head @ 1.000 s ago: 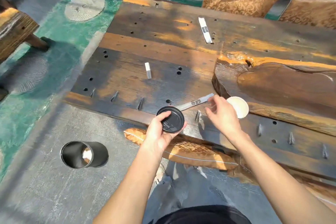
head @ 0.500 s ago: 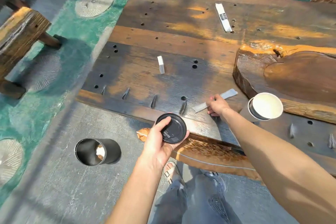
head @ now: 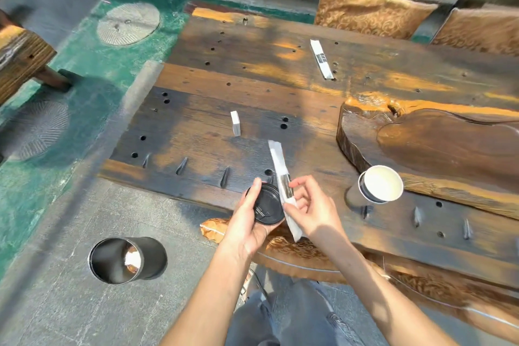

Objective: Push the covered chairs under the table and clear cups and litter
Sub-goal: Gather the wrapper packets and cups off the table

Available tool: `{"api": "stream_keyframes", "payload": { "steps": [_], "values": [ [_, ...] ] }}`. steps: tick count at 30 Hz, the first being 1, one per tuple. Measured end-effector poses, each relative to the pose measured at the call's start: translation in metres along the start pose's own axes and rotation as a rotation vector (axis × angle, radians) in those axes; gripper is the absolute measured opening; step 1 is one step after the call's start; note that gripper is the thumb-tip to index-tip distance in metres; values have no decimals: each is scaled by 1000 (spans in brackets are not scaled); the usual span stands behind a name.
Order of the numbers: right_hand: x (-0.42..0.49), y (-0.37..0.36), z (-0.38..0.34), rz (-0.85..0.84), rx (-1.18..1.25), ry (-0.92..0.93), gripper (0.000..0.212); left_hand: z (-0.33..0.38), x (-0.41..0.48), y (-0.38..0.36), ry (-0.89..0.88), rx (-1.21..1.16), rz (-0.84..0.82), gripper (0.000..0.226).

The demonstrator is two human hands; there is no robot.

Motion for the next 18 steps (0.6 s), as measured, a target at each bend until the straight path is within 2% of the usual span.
{"api": "stream_keyframes", "payload": {
  "steps": [3, 8, 11, 15, 18],
  "values": [
    [-16, -6, -19, -59, -91, 33, 30, -3, -5, -12, 5, -13, -88, 63],
    [-22, -10, -45, -87, -158, 158, 23, 4, -10, -7, -27, 70, -38, 41],
    [-20, -20, -52, -124, -202, 171, 24, 11, -11, 4, -75, 48, 7, 31],
    [-10, -35, -60, -184, -199, 208, 20, 28, -14, 22, -127, -20, 45, 33],
    [22, -31, -59, -91, -180, 159, 17, 46, -15, 32, -113, -38, 63, 36]
  ]
}}
Point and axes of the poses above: each hand's wrist, its own x-axis towards the middle knuckle, its own y-axis out of the back of the hand, z = x × y, the point moved 4 cm from there along x, towards the middle knuckle, and after that the axes turned 5 degrees about y, right-handed, at the moved point
